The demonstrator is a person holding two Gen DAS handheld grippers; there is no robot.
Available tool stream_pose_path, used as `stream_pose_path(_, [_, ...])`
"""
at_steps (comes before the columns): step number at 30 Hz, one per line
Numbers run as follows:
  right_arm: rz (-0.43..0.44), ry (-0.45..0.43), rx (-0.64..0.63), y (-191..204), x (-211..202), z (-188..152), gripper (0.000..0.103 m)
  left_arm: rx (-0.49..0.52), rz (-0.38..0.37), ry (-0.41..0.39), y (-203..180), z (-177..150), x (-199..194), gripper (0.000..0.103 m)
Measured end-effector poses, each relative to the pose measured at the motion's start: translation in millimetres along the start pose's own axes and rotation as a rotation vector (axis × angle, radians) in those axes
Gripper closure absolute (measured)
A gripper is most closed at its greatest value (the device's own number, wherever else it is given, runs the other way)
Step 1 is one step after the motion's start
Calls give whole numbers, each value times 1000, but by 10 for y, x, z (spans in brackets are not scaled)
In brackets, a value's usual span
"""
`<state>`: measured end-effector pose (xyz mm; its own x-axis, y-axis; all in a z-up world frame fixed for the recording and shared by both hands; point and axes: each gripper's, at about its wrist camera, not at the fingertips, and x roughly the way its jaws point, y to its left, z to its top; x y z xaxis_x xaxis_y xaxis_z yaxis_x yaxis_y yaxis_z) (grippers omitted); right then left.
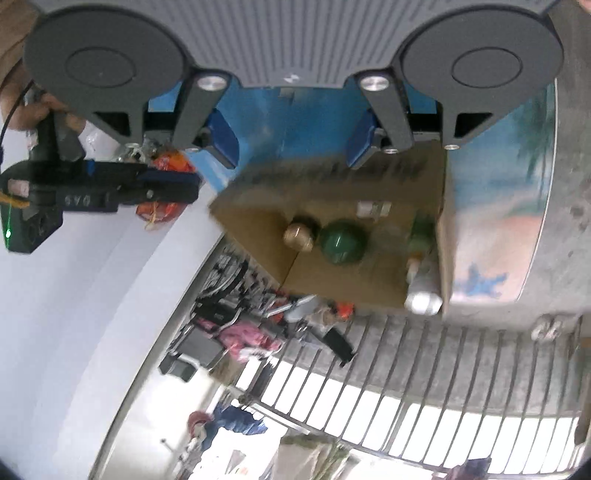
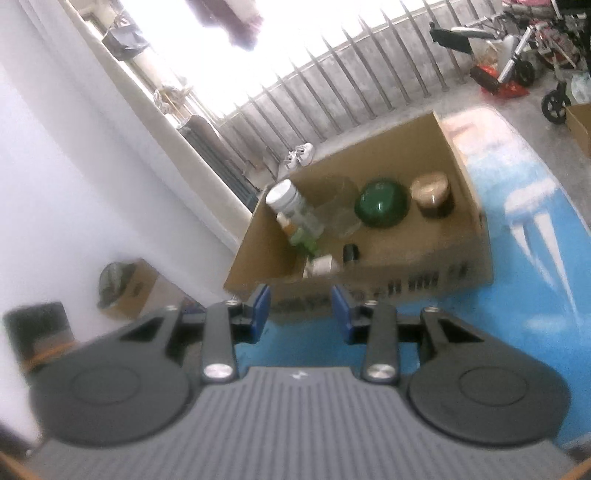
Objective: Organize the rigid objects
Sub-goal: 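Move the right gripper to the small black item beside the glue stick and close, then lift the small black item with the right gripper toward the box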
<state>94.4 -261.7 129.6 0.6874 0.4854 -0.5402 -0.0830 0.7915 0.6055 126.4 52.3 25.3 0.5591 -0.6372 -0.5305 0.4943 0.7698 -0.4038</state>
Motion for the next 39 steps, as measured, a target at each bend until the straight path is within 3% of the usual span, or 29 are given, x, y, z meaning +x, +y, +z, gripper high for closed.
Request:
stream_pose_path(3, [11,38,37,-2,78,-293,66,-30,15,62,69,-340,75,38])
stream_pose_path(7, [-18,142,56,41,430,-685,66,-57,88,144,159,-681,245,39])
stream_pose_path(11, [-18,269,82,112,868,-954,66,-15,140,139,190,-792,323,45])
stream_pose_path(14, [-10,315,65,241,1050,-1036,64,9,170,140,193,-808,393,48])
stream_pose_path(20, [-29,351,60,331,1301,-1054,62,11,183,161,273,-865,512,58])
stream_pose_path(26, [-26,369,84,249,1505,-1082,64,16,163,150,355,-890,556,62])
stream_pose_path(34, [-1,366,87,240,1580,-1081,69,0,123,139,431,-880,529,62])
stream_pose_path(39, [59,344,108,212,1468,-1014,81,6,97,146,431,-866,533,55])
